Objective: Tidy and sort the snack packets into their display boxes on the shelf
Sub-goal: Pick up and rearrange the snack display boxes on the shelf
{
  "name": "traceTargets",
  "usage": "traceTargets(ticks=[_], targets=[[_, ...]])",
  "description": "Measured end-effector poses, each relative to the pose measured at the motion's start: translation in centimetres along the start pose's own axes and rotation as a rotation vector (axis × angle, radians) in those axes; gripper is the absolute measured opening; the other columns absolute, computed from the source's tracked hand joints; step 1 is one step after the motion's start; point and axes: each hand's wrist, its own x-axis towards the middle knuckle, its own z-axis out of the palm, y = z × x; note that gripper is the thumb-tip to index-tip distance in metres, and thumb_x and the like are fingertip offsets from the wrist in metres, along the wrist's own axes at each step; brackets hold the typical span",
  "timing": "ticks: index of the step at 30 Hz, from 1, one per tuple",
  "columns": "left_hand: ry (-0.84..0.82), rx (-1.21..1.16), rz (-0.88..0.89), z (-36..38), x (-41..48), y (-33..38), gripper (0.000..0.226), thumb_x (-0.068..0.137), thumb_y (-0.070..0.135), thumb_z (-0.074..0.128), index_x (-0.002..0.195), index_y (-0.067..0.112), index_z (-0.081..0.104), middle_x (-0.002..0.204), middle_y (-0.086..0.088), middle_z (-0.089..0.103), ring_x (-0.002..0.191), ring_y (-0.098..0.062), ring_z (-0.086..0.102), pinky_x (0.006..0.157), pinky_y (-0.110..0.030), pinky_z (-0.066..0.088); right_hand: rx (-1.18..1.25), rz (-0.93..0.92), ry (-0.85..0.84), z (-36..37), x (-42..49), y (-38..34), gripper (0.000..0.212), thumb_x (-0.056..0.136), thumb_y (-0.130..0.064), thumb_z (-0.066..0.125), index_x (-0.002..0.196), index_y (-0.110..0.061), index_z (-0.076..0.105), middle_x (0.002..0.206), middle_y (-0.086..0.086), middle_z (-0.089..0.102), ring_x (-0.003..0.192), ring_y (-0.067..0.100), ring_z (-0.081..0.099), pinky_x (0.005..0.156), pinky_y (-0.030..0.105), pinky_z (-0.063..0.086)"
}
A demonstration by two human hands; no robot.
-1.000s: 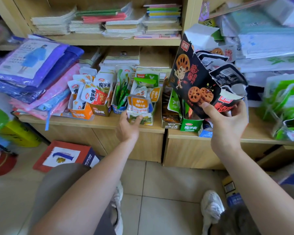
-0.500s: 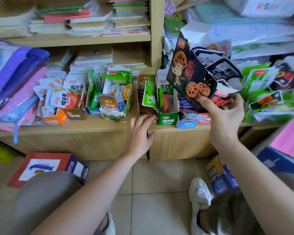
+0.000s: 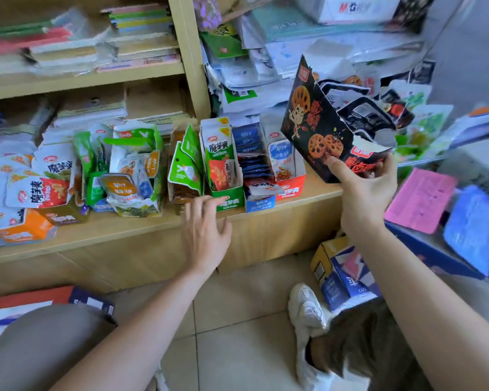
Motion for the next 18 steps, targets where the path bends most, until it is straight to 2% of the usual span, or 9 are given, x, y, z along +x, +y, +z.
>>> traceTargets(ticks=[4,7,11,14,16,18], targets=[[-0.121,-0.037,0.243,1.9,-0.2,1.9,0.05,0.081,0.023,0.075,0.13,0.018,0.064,0.131,-0.003,0.059,0.116,-0.028,0.051,0.1,-0.041,0.045,-0.045,-0.006,0.026,-1.4,0.3,0.2,0.07,0.066,-0.014,0.09,0.126,-0.007,0.053,0.113,0.005,0.07,0.098,0.011,0.07,0.088,0.034,0.059],[-0.176,-0.012,0.229,2.8,-0.2,1.8,0.057,0.081,0.026,0.075,0.136,0.023,0.061,0.141,-0.001,0.055,0.126,-0.028,0.046,0.106,-0.044,0.042,-0.046,0.008,0.022,-2.1,0.5,0.3,0.076,0.065,-0.018,0.091,0.129,-0.008,0.052,0.117,0.006,0.068,0.103,0.012,0.069,0.09,0.035,0.059],[-0.237,-0.062,0.23,3.1,-0.2,1.2,0.062,0.08,0.02,0.075,0.139,0.023,0.058,0.145,0.0,0.052,0.128,-0.027,0.044,0.108,-0.043,0.042,-0.033,0.006,0.004,-2.4,0.5,0.1,0.071,0.068,-0.012,0.089,0.129,-0.005,0.052,0.117,0.007,0.069,0.102,0.013,0.07,0.089,0.033,0.059],[-0.139,-0.198,0.134,2.2,-0.5,1.1,0.05,0.078,0.011,0.069,0.128,0.014,0.064,0.132,-0.002,0.059,0.122,-0.026,0.053,0.104,-0.044,0.045,-0.024,0.001,-0.015,-2.2,0.2,-0.1,0.066,0.07,-0.011,0.087,0.126,-0.005,0.053,0.114,0.008,0.07,0.1,0.015,0.071,0.088,0.037,0.059],[-0.004,-0.214,-0.033,1.2,-0.9,0.8,0.046,0.072,0.007,0.069,0.118,0.011,0.063,0.12,-0.004,0.057,0.112,-0.026,0.057,0.096,-0.044,0.049,-0.024,0.0,-0.045,-1.8,-0.1,-0.2,0.064,0.072,-0.011,0.086,0.125,-0.006,0.052,0.113,0.007,0.07,0.101,0.015,0.071,0.088,0.037,0.059],[0.089,-0.179,-0.2,0.3,-0.9,0.1,0.053,0.067,0.006,0.072,0.118,0.01,0.058,0.119,-0.008,0.051,0.112,-0.029,0.053,0.096,-0.044,0.048,-0.01,0.005,-0.079,-1.2,-0.5,-0.1,0.064,0.071,-0.013,0.087,0.125,-0.006,0.053,0.113,0.007,0.071,0.103,0.017,0.07,0.09,0.042,0.058]])
